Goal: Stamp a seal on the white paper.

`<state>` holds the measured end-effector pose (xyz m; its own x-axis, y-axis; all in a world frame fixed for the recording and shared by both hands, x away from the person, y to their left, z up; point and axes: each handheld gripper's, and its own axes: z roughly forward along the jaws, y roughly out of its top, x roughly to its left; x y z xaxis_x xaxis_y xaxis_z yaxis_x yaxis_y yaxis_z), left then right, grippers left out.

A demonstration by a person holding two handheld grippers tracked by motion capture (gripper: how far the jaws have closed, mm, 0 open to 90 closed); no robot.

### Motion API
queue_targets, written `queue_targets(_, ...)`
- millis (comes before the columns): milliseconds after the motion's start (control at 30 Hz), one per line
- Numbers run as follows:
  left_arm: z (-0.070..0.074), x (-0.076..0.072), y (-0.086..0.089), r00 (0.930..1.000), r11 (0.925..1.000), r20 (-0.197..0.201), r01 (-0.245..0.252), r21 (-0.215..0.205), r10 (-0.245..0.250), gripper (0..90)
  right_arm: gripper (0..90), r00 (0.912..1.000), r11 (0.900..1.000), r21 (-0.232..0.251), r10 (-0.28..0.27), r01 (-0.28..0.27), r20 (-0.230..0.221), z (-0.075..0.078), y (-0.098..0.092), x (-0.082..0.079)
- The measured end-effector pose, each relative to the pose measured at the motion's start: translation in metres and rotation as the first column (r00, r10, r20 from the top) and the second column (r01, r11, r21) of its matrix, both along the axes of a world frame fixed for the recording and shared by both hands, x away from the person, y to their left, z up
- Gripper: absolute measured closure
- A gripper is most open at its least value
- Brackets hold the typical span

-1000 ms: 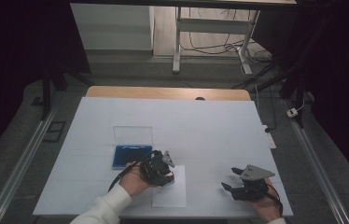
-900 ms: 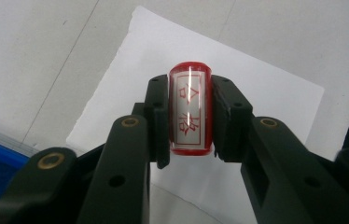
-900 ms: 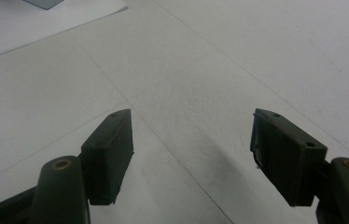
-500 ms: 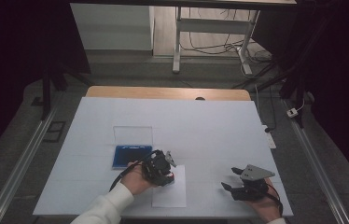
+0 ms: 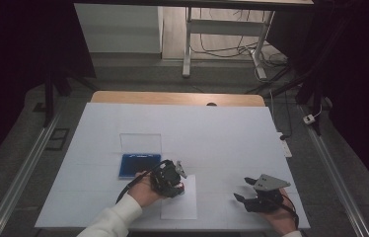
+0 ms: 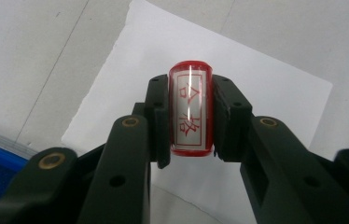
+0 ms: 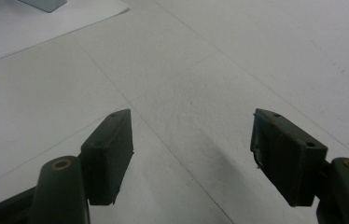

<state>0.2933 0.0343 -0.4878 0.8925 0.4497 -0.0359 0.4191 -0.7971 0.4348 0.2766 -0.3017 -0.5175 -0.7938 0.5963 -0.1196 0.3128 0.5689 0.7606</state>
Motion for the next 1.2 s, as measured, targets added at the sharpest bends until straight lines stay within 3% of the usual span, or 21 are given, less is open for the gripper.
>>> queue_targets(767,-0.001,-0.001,0.0,0.9999,0.9999,0.002,-0.01,-0.009,0.01,70.5,29.2,1.0,1.0,-0.002,0.003,-0.003,-0.004,-0.001,0.001,0.0)
queue_targets(967,0.002,-0.003,0.004,0.9996,0.999,0.026,-0.01,-0.044,0.011,70.2,29.2,1.0,1.0,-0.005,0.001,-0.001,-0.007,-0.002,0.0,0.0)
queue_targets(1067,0.002,-0.004,0.005,0.9993,0.9992,0.037,0.004,-0.04,-0.003,70.2,29.2,1.0,1.0,-0.004,-0.002,0.002,-0.008,-0.002,-0.001,0.0)
queue_targets(1200,0.01,-0.003,0.012,0.9984,0.9954,0.053,-0.015,-0.094,0.02,70.1,29.2,1.0,1.0,-0.003,-0.006,0.006,-0.006,-0.002,-0.002,0.0)
